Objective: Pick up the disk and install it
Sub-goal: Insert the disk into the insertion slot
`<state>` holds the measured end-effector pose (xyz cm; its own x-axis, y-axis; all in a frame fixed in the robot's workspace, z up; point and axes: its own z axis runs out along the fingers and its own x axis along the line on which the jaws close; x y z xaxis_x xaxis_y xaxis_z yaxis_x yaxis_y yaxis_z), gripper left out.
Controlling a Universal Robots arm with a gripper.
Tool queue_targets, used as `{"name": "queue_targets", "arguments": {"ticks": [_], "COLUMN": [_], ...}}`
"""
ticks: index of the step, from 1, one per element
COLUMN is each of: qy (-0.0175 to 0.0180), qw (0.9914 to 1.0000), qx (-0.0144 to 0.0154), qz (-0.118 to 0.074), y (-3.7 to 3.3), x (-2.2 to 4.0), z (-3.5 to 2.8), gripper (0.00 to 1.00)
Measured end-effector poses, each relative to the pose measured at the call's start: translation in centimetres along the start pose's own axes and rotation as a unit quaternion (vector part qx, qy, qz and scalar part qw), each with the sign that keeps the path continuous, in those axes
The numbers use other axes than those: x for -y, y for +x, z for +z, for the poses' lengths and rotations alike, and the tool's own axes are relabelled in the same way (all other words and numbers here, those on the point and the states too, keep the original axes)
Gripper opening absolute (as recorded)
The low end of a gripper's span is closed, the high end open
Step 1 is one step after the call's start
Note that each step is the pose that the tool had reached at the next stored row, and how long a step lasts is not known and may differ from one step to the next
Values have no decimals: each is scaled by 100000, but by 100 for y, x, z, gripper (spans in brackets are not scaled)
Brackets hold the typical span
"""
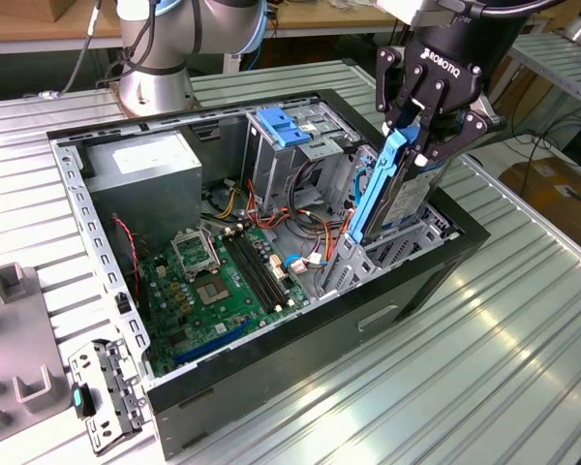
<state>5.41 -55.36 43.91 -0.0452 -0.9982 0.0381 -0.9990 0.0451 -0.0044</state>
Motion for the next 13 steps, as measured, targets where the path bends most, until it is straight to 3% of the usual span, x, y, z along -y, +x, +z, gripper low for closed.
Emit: {"name": "queue_targets", "arguments": {"ticks": [6, 13], "qy": [-9, -3], "qw": [100000, 100000], "qx": [7, 2], "qz": [-1, 0], "y": [-1, -4], "x": [0, -1], "z": [17, 102], "gripper": [37, 37]}}
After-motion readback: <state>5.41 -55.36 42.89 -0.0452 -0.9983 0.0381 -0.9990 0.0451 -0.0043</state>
